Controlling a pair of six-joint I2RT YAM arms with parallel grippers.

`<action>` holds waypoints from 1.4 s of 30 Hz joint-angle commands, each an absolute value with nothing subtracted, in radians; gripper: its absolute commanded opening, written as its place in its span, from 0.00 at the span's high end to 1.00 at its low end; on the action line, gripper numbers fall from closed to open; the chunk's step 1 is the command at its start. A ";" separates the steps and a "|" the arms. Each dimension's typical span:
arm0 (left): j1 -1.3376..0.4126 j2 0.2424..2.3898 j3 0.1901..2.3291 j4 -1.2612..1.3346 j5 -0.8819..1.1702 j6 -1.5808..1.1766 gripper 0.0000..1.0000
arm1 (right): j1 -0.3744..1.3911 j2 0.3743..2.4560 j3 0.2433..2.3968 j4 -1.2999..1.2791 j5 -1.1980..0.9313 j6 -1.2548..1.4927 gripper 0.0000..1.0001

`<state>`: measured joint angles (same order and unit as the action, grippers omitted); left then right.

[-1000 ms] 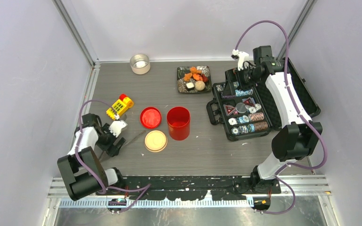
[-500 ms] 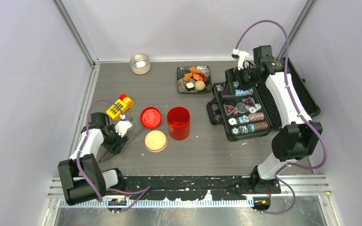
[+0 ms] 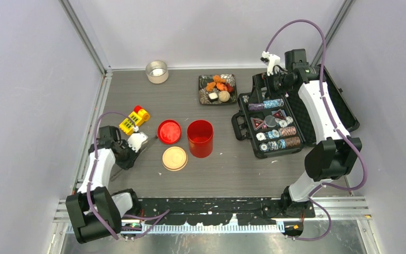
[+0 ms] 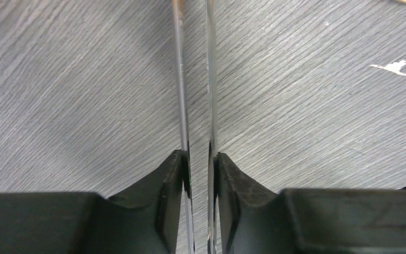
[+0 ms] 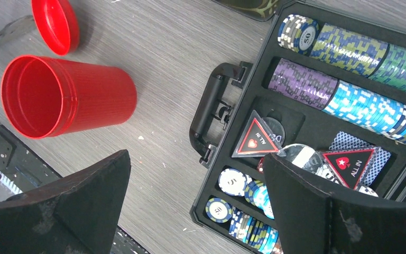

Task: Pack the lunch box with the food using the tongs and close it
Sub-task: Pick up the clamp at the center of the board.

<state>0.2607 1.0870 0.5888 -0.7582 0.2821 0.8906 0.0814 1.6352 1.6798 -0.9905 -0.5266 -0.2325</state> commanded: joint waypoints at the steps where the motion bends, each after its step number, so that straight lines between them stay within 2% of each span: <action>1: 0.255 1.048 0.658 -0.814 0.322 0.851 0.73 | 0.087 1.637 1.731 -0.947 -0.560 -0.212 0.01; 12: 0.255 1.014 0.815 -0.956 0.410 0.807 0.80 | 0.086 1.654 1.760 -0.911 -0.621 -0.140 0.01; 18: 0.230 1.083 1.051 -0.910 0.509 0.523 0.80 | 0.087 1.664 1.781 -0.758 -0.651 0.120 0.03; 24: 0.086 1.223 1.295 -0.803 0.477 0.303 0.79 | 0.135 1.743 1.880 -0.602 -0.647 0.493 0.09; 32: -0.201 1.428 1.587 -0.661 0.320 0.227 0.79 | 0.209 1.804 1.889 -0.289 -0.658 0.864 0.08; 42: -0.438 1.615 1.785 -0.537 0.203 0.159 0.80 | 0.351 1.784 1.837 -0.219 -0.453 0.954 0.08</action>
